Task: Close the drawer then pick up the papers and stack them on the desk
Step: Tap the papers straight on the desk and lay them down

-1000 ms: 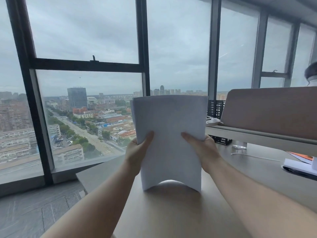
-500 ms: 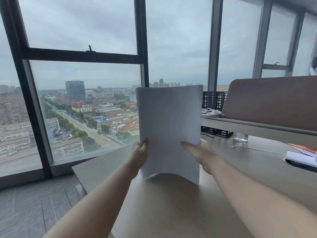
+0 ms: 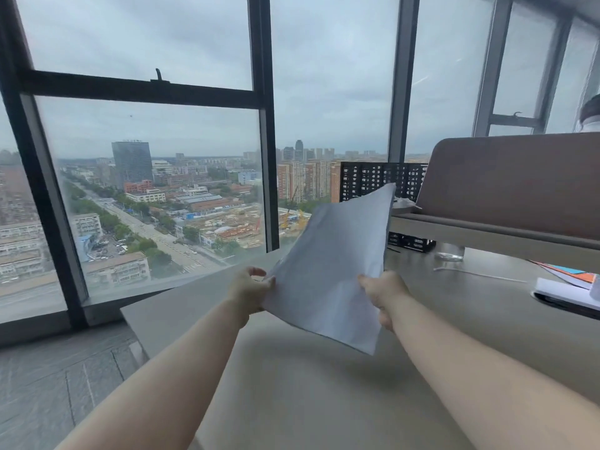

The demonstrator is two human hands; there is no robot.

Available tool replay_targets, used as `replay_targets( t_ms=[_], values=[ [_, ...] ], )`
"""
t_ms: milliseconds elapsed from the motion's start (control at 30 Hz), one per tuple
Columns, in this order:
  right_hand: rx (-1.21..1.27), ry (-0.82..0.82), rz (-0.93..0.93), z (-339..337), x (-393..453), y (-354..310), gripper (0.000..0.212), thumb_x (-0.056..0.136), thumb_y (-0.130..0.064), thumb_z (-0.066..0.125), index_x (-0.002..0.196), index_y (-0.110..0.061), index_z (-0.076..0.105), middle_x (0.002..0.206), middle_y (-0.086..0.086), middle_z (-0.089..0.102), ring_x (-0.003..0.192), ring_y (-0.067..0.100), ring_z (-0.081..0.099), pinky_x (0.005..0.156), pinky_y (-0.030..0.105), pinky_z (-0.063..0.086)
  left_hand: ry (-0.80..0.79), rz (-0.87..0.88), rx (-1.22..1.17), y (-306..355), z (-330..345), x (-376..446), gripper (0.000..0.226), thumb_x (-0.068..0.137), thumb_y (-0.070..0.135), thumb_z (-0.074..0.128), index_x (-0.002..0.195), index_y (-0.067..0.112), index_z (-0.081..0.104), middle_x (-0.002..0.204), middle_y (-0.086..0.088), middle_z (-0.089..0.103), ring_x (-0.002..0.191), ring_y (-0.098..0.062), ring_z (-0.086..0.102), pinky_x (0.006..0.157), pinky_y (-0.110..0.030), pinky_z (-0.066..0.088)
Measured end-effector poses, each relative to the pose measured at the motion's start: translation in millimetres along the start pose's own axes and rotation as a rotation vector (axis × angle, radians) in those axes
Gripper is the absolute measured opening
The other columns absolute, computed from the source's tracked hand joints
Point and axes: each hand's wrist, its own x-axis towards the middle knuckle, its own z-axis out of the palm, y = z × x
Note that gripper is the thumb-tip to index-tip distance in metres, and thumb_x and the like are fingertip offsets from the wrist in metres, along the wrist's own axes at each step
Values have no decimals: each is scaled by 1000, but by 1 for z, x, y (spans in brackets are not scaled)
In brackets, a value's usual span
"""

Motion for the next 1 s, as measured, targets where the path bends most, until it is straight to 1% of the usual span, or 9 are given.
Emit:
replay_targets(
  t_ms=[67,133,200,267,433,533,667,800,1000],
  values=[
    [20,-8,61,3,1,9,20,90,-5,59,109,0,66,94,16,67,89,33,65,85,42,52,29,-20,50,-10,5,2,20,86,17,65,102,6,64,96,-14,61,88,-30,60,59,-34,60],
    [40,-11,104,8,3,16,24,90,-4,60,111,5,65,99,21,69,94,39,68,91,53,54,73,-1,128,-19,8,7,23,85,18,65,99,1,70,100,-20,69,94,-33,66,81,-41,58],
    [93,4,124,14,4,23,28,90,-2,59,116,8,62,109,25,67,102,44,67,93,61,52,95,17,175,-24,12,9,23,86,18,63,99,2,72,104,-20,72,101,-33,66,87,-32,52],
    [137,53,124,20,4,29,28,89,1,58,117,7,59,112,23,65,104,43,65,93,58,52,111,32,193,-27,16,10,24,88,15,58,103,3,72,108,-18,72,104,-31,65,84,-28,46],
    [-42,252,70,22,-3,31,33,91,-2,51,124,3,48,128,20,58,115,37,59,87,34,48,125,117,301,-28,30,22,35,91,5,44,121,4,64,127,-16,65,120,-32,57,102,-32,41],
    [-183,296,45,21,-4,28,34,94,-2,47,128,5,44,135,22,55,124,36,54,95,35,45,92,171,406,-28,42,27,43,90,0,40,128,6,58,134,-14,60,126,-31,52,105,-32,37],
    [-324,294,24,26,-4,30,40,93,0,45,132,7,38,138,23,53,126,37,53,93,35,45,73,227,540,-27,52,34,44,88,-2,39,127,6,58,133,-16,59,124,-32,52,102,-32,39],
    [-403,294,39,26,2,35,62,91,-5,50,144,10,22,145,22,45,131,37,49,99,36,45,72,225,666,-29,52,37,36,93,15,42,124,8,58,133,-16,58,124,-33,50,101,-36,40],
    [-534,300,58,11,-1,41,63,90,-11,53,142,13,27,148,24,42,135,36,46,106,36,41,68,180,645,-30,48,34,36,93,21,42,122,7,58,132,-16,59,122,-33,53,95,-34,42]
  ],
)
